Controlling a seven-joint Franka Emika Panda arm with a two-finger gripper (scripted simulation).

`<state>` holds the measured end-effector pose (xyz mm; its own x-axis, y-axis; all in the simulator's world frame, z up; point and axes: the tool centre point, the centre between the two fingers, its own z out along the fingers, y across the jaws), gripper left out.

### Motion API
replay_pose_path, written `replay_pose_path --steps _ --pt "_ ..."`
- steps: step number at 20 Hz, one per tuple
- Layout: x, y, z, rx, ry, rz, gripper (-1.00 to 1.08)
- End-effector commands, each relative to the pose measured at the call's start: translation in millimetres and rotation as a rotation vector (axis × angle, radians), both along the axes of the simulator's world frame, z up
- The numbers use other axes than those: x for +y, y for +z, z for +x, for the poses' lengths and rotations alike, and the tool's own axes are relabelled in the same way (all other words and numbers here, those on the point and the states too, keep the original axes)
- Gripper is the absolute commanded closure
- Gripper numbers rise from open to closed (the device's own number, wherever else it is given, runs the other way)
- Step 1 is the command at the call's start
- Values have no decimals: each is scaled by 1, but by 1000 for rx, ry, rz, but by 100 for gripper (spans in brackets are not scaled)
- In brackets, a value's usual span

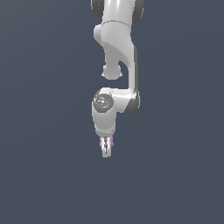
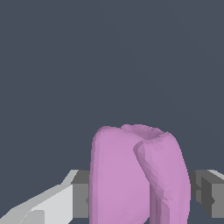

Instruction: Pick up the object and move it to a goal position.

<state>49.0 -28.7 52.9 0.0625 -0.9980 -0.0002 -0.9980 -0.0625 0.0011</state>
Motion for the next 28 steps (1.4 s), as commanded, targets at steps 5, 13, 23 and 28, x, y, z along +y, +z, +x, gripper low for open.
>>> replay_pose_path --steps 5,13,23,28 --pt "-8 21 -12 -1 0 1 108" --pt "-25 72 -42 -1 -1 3 108" --pt "-55 153 -89 -1 -1 5 108" --pt "-71 197 -113 0 -2 5 108"
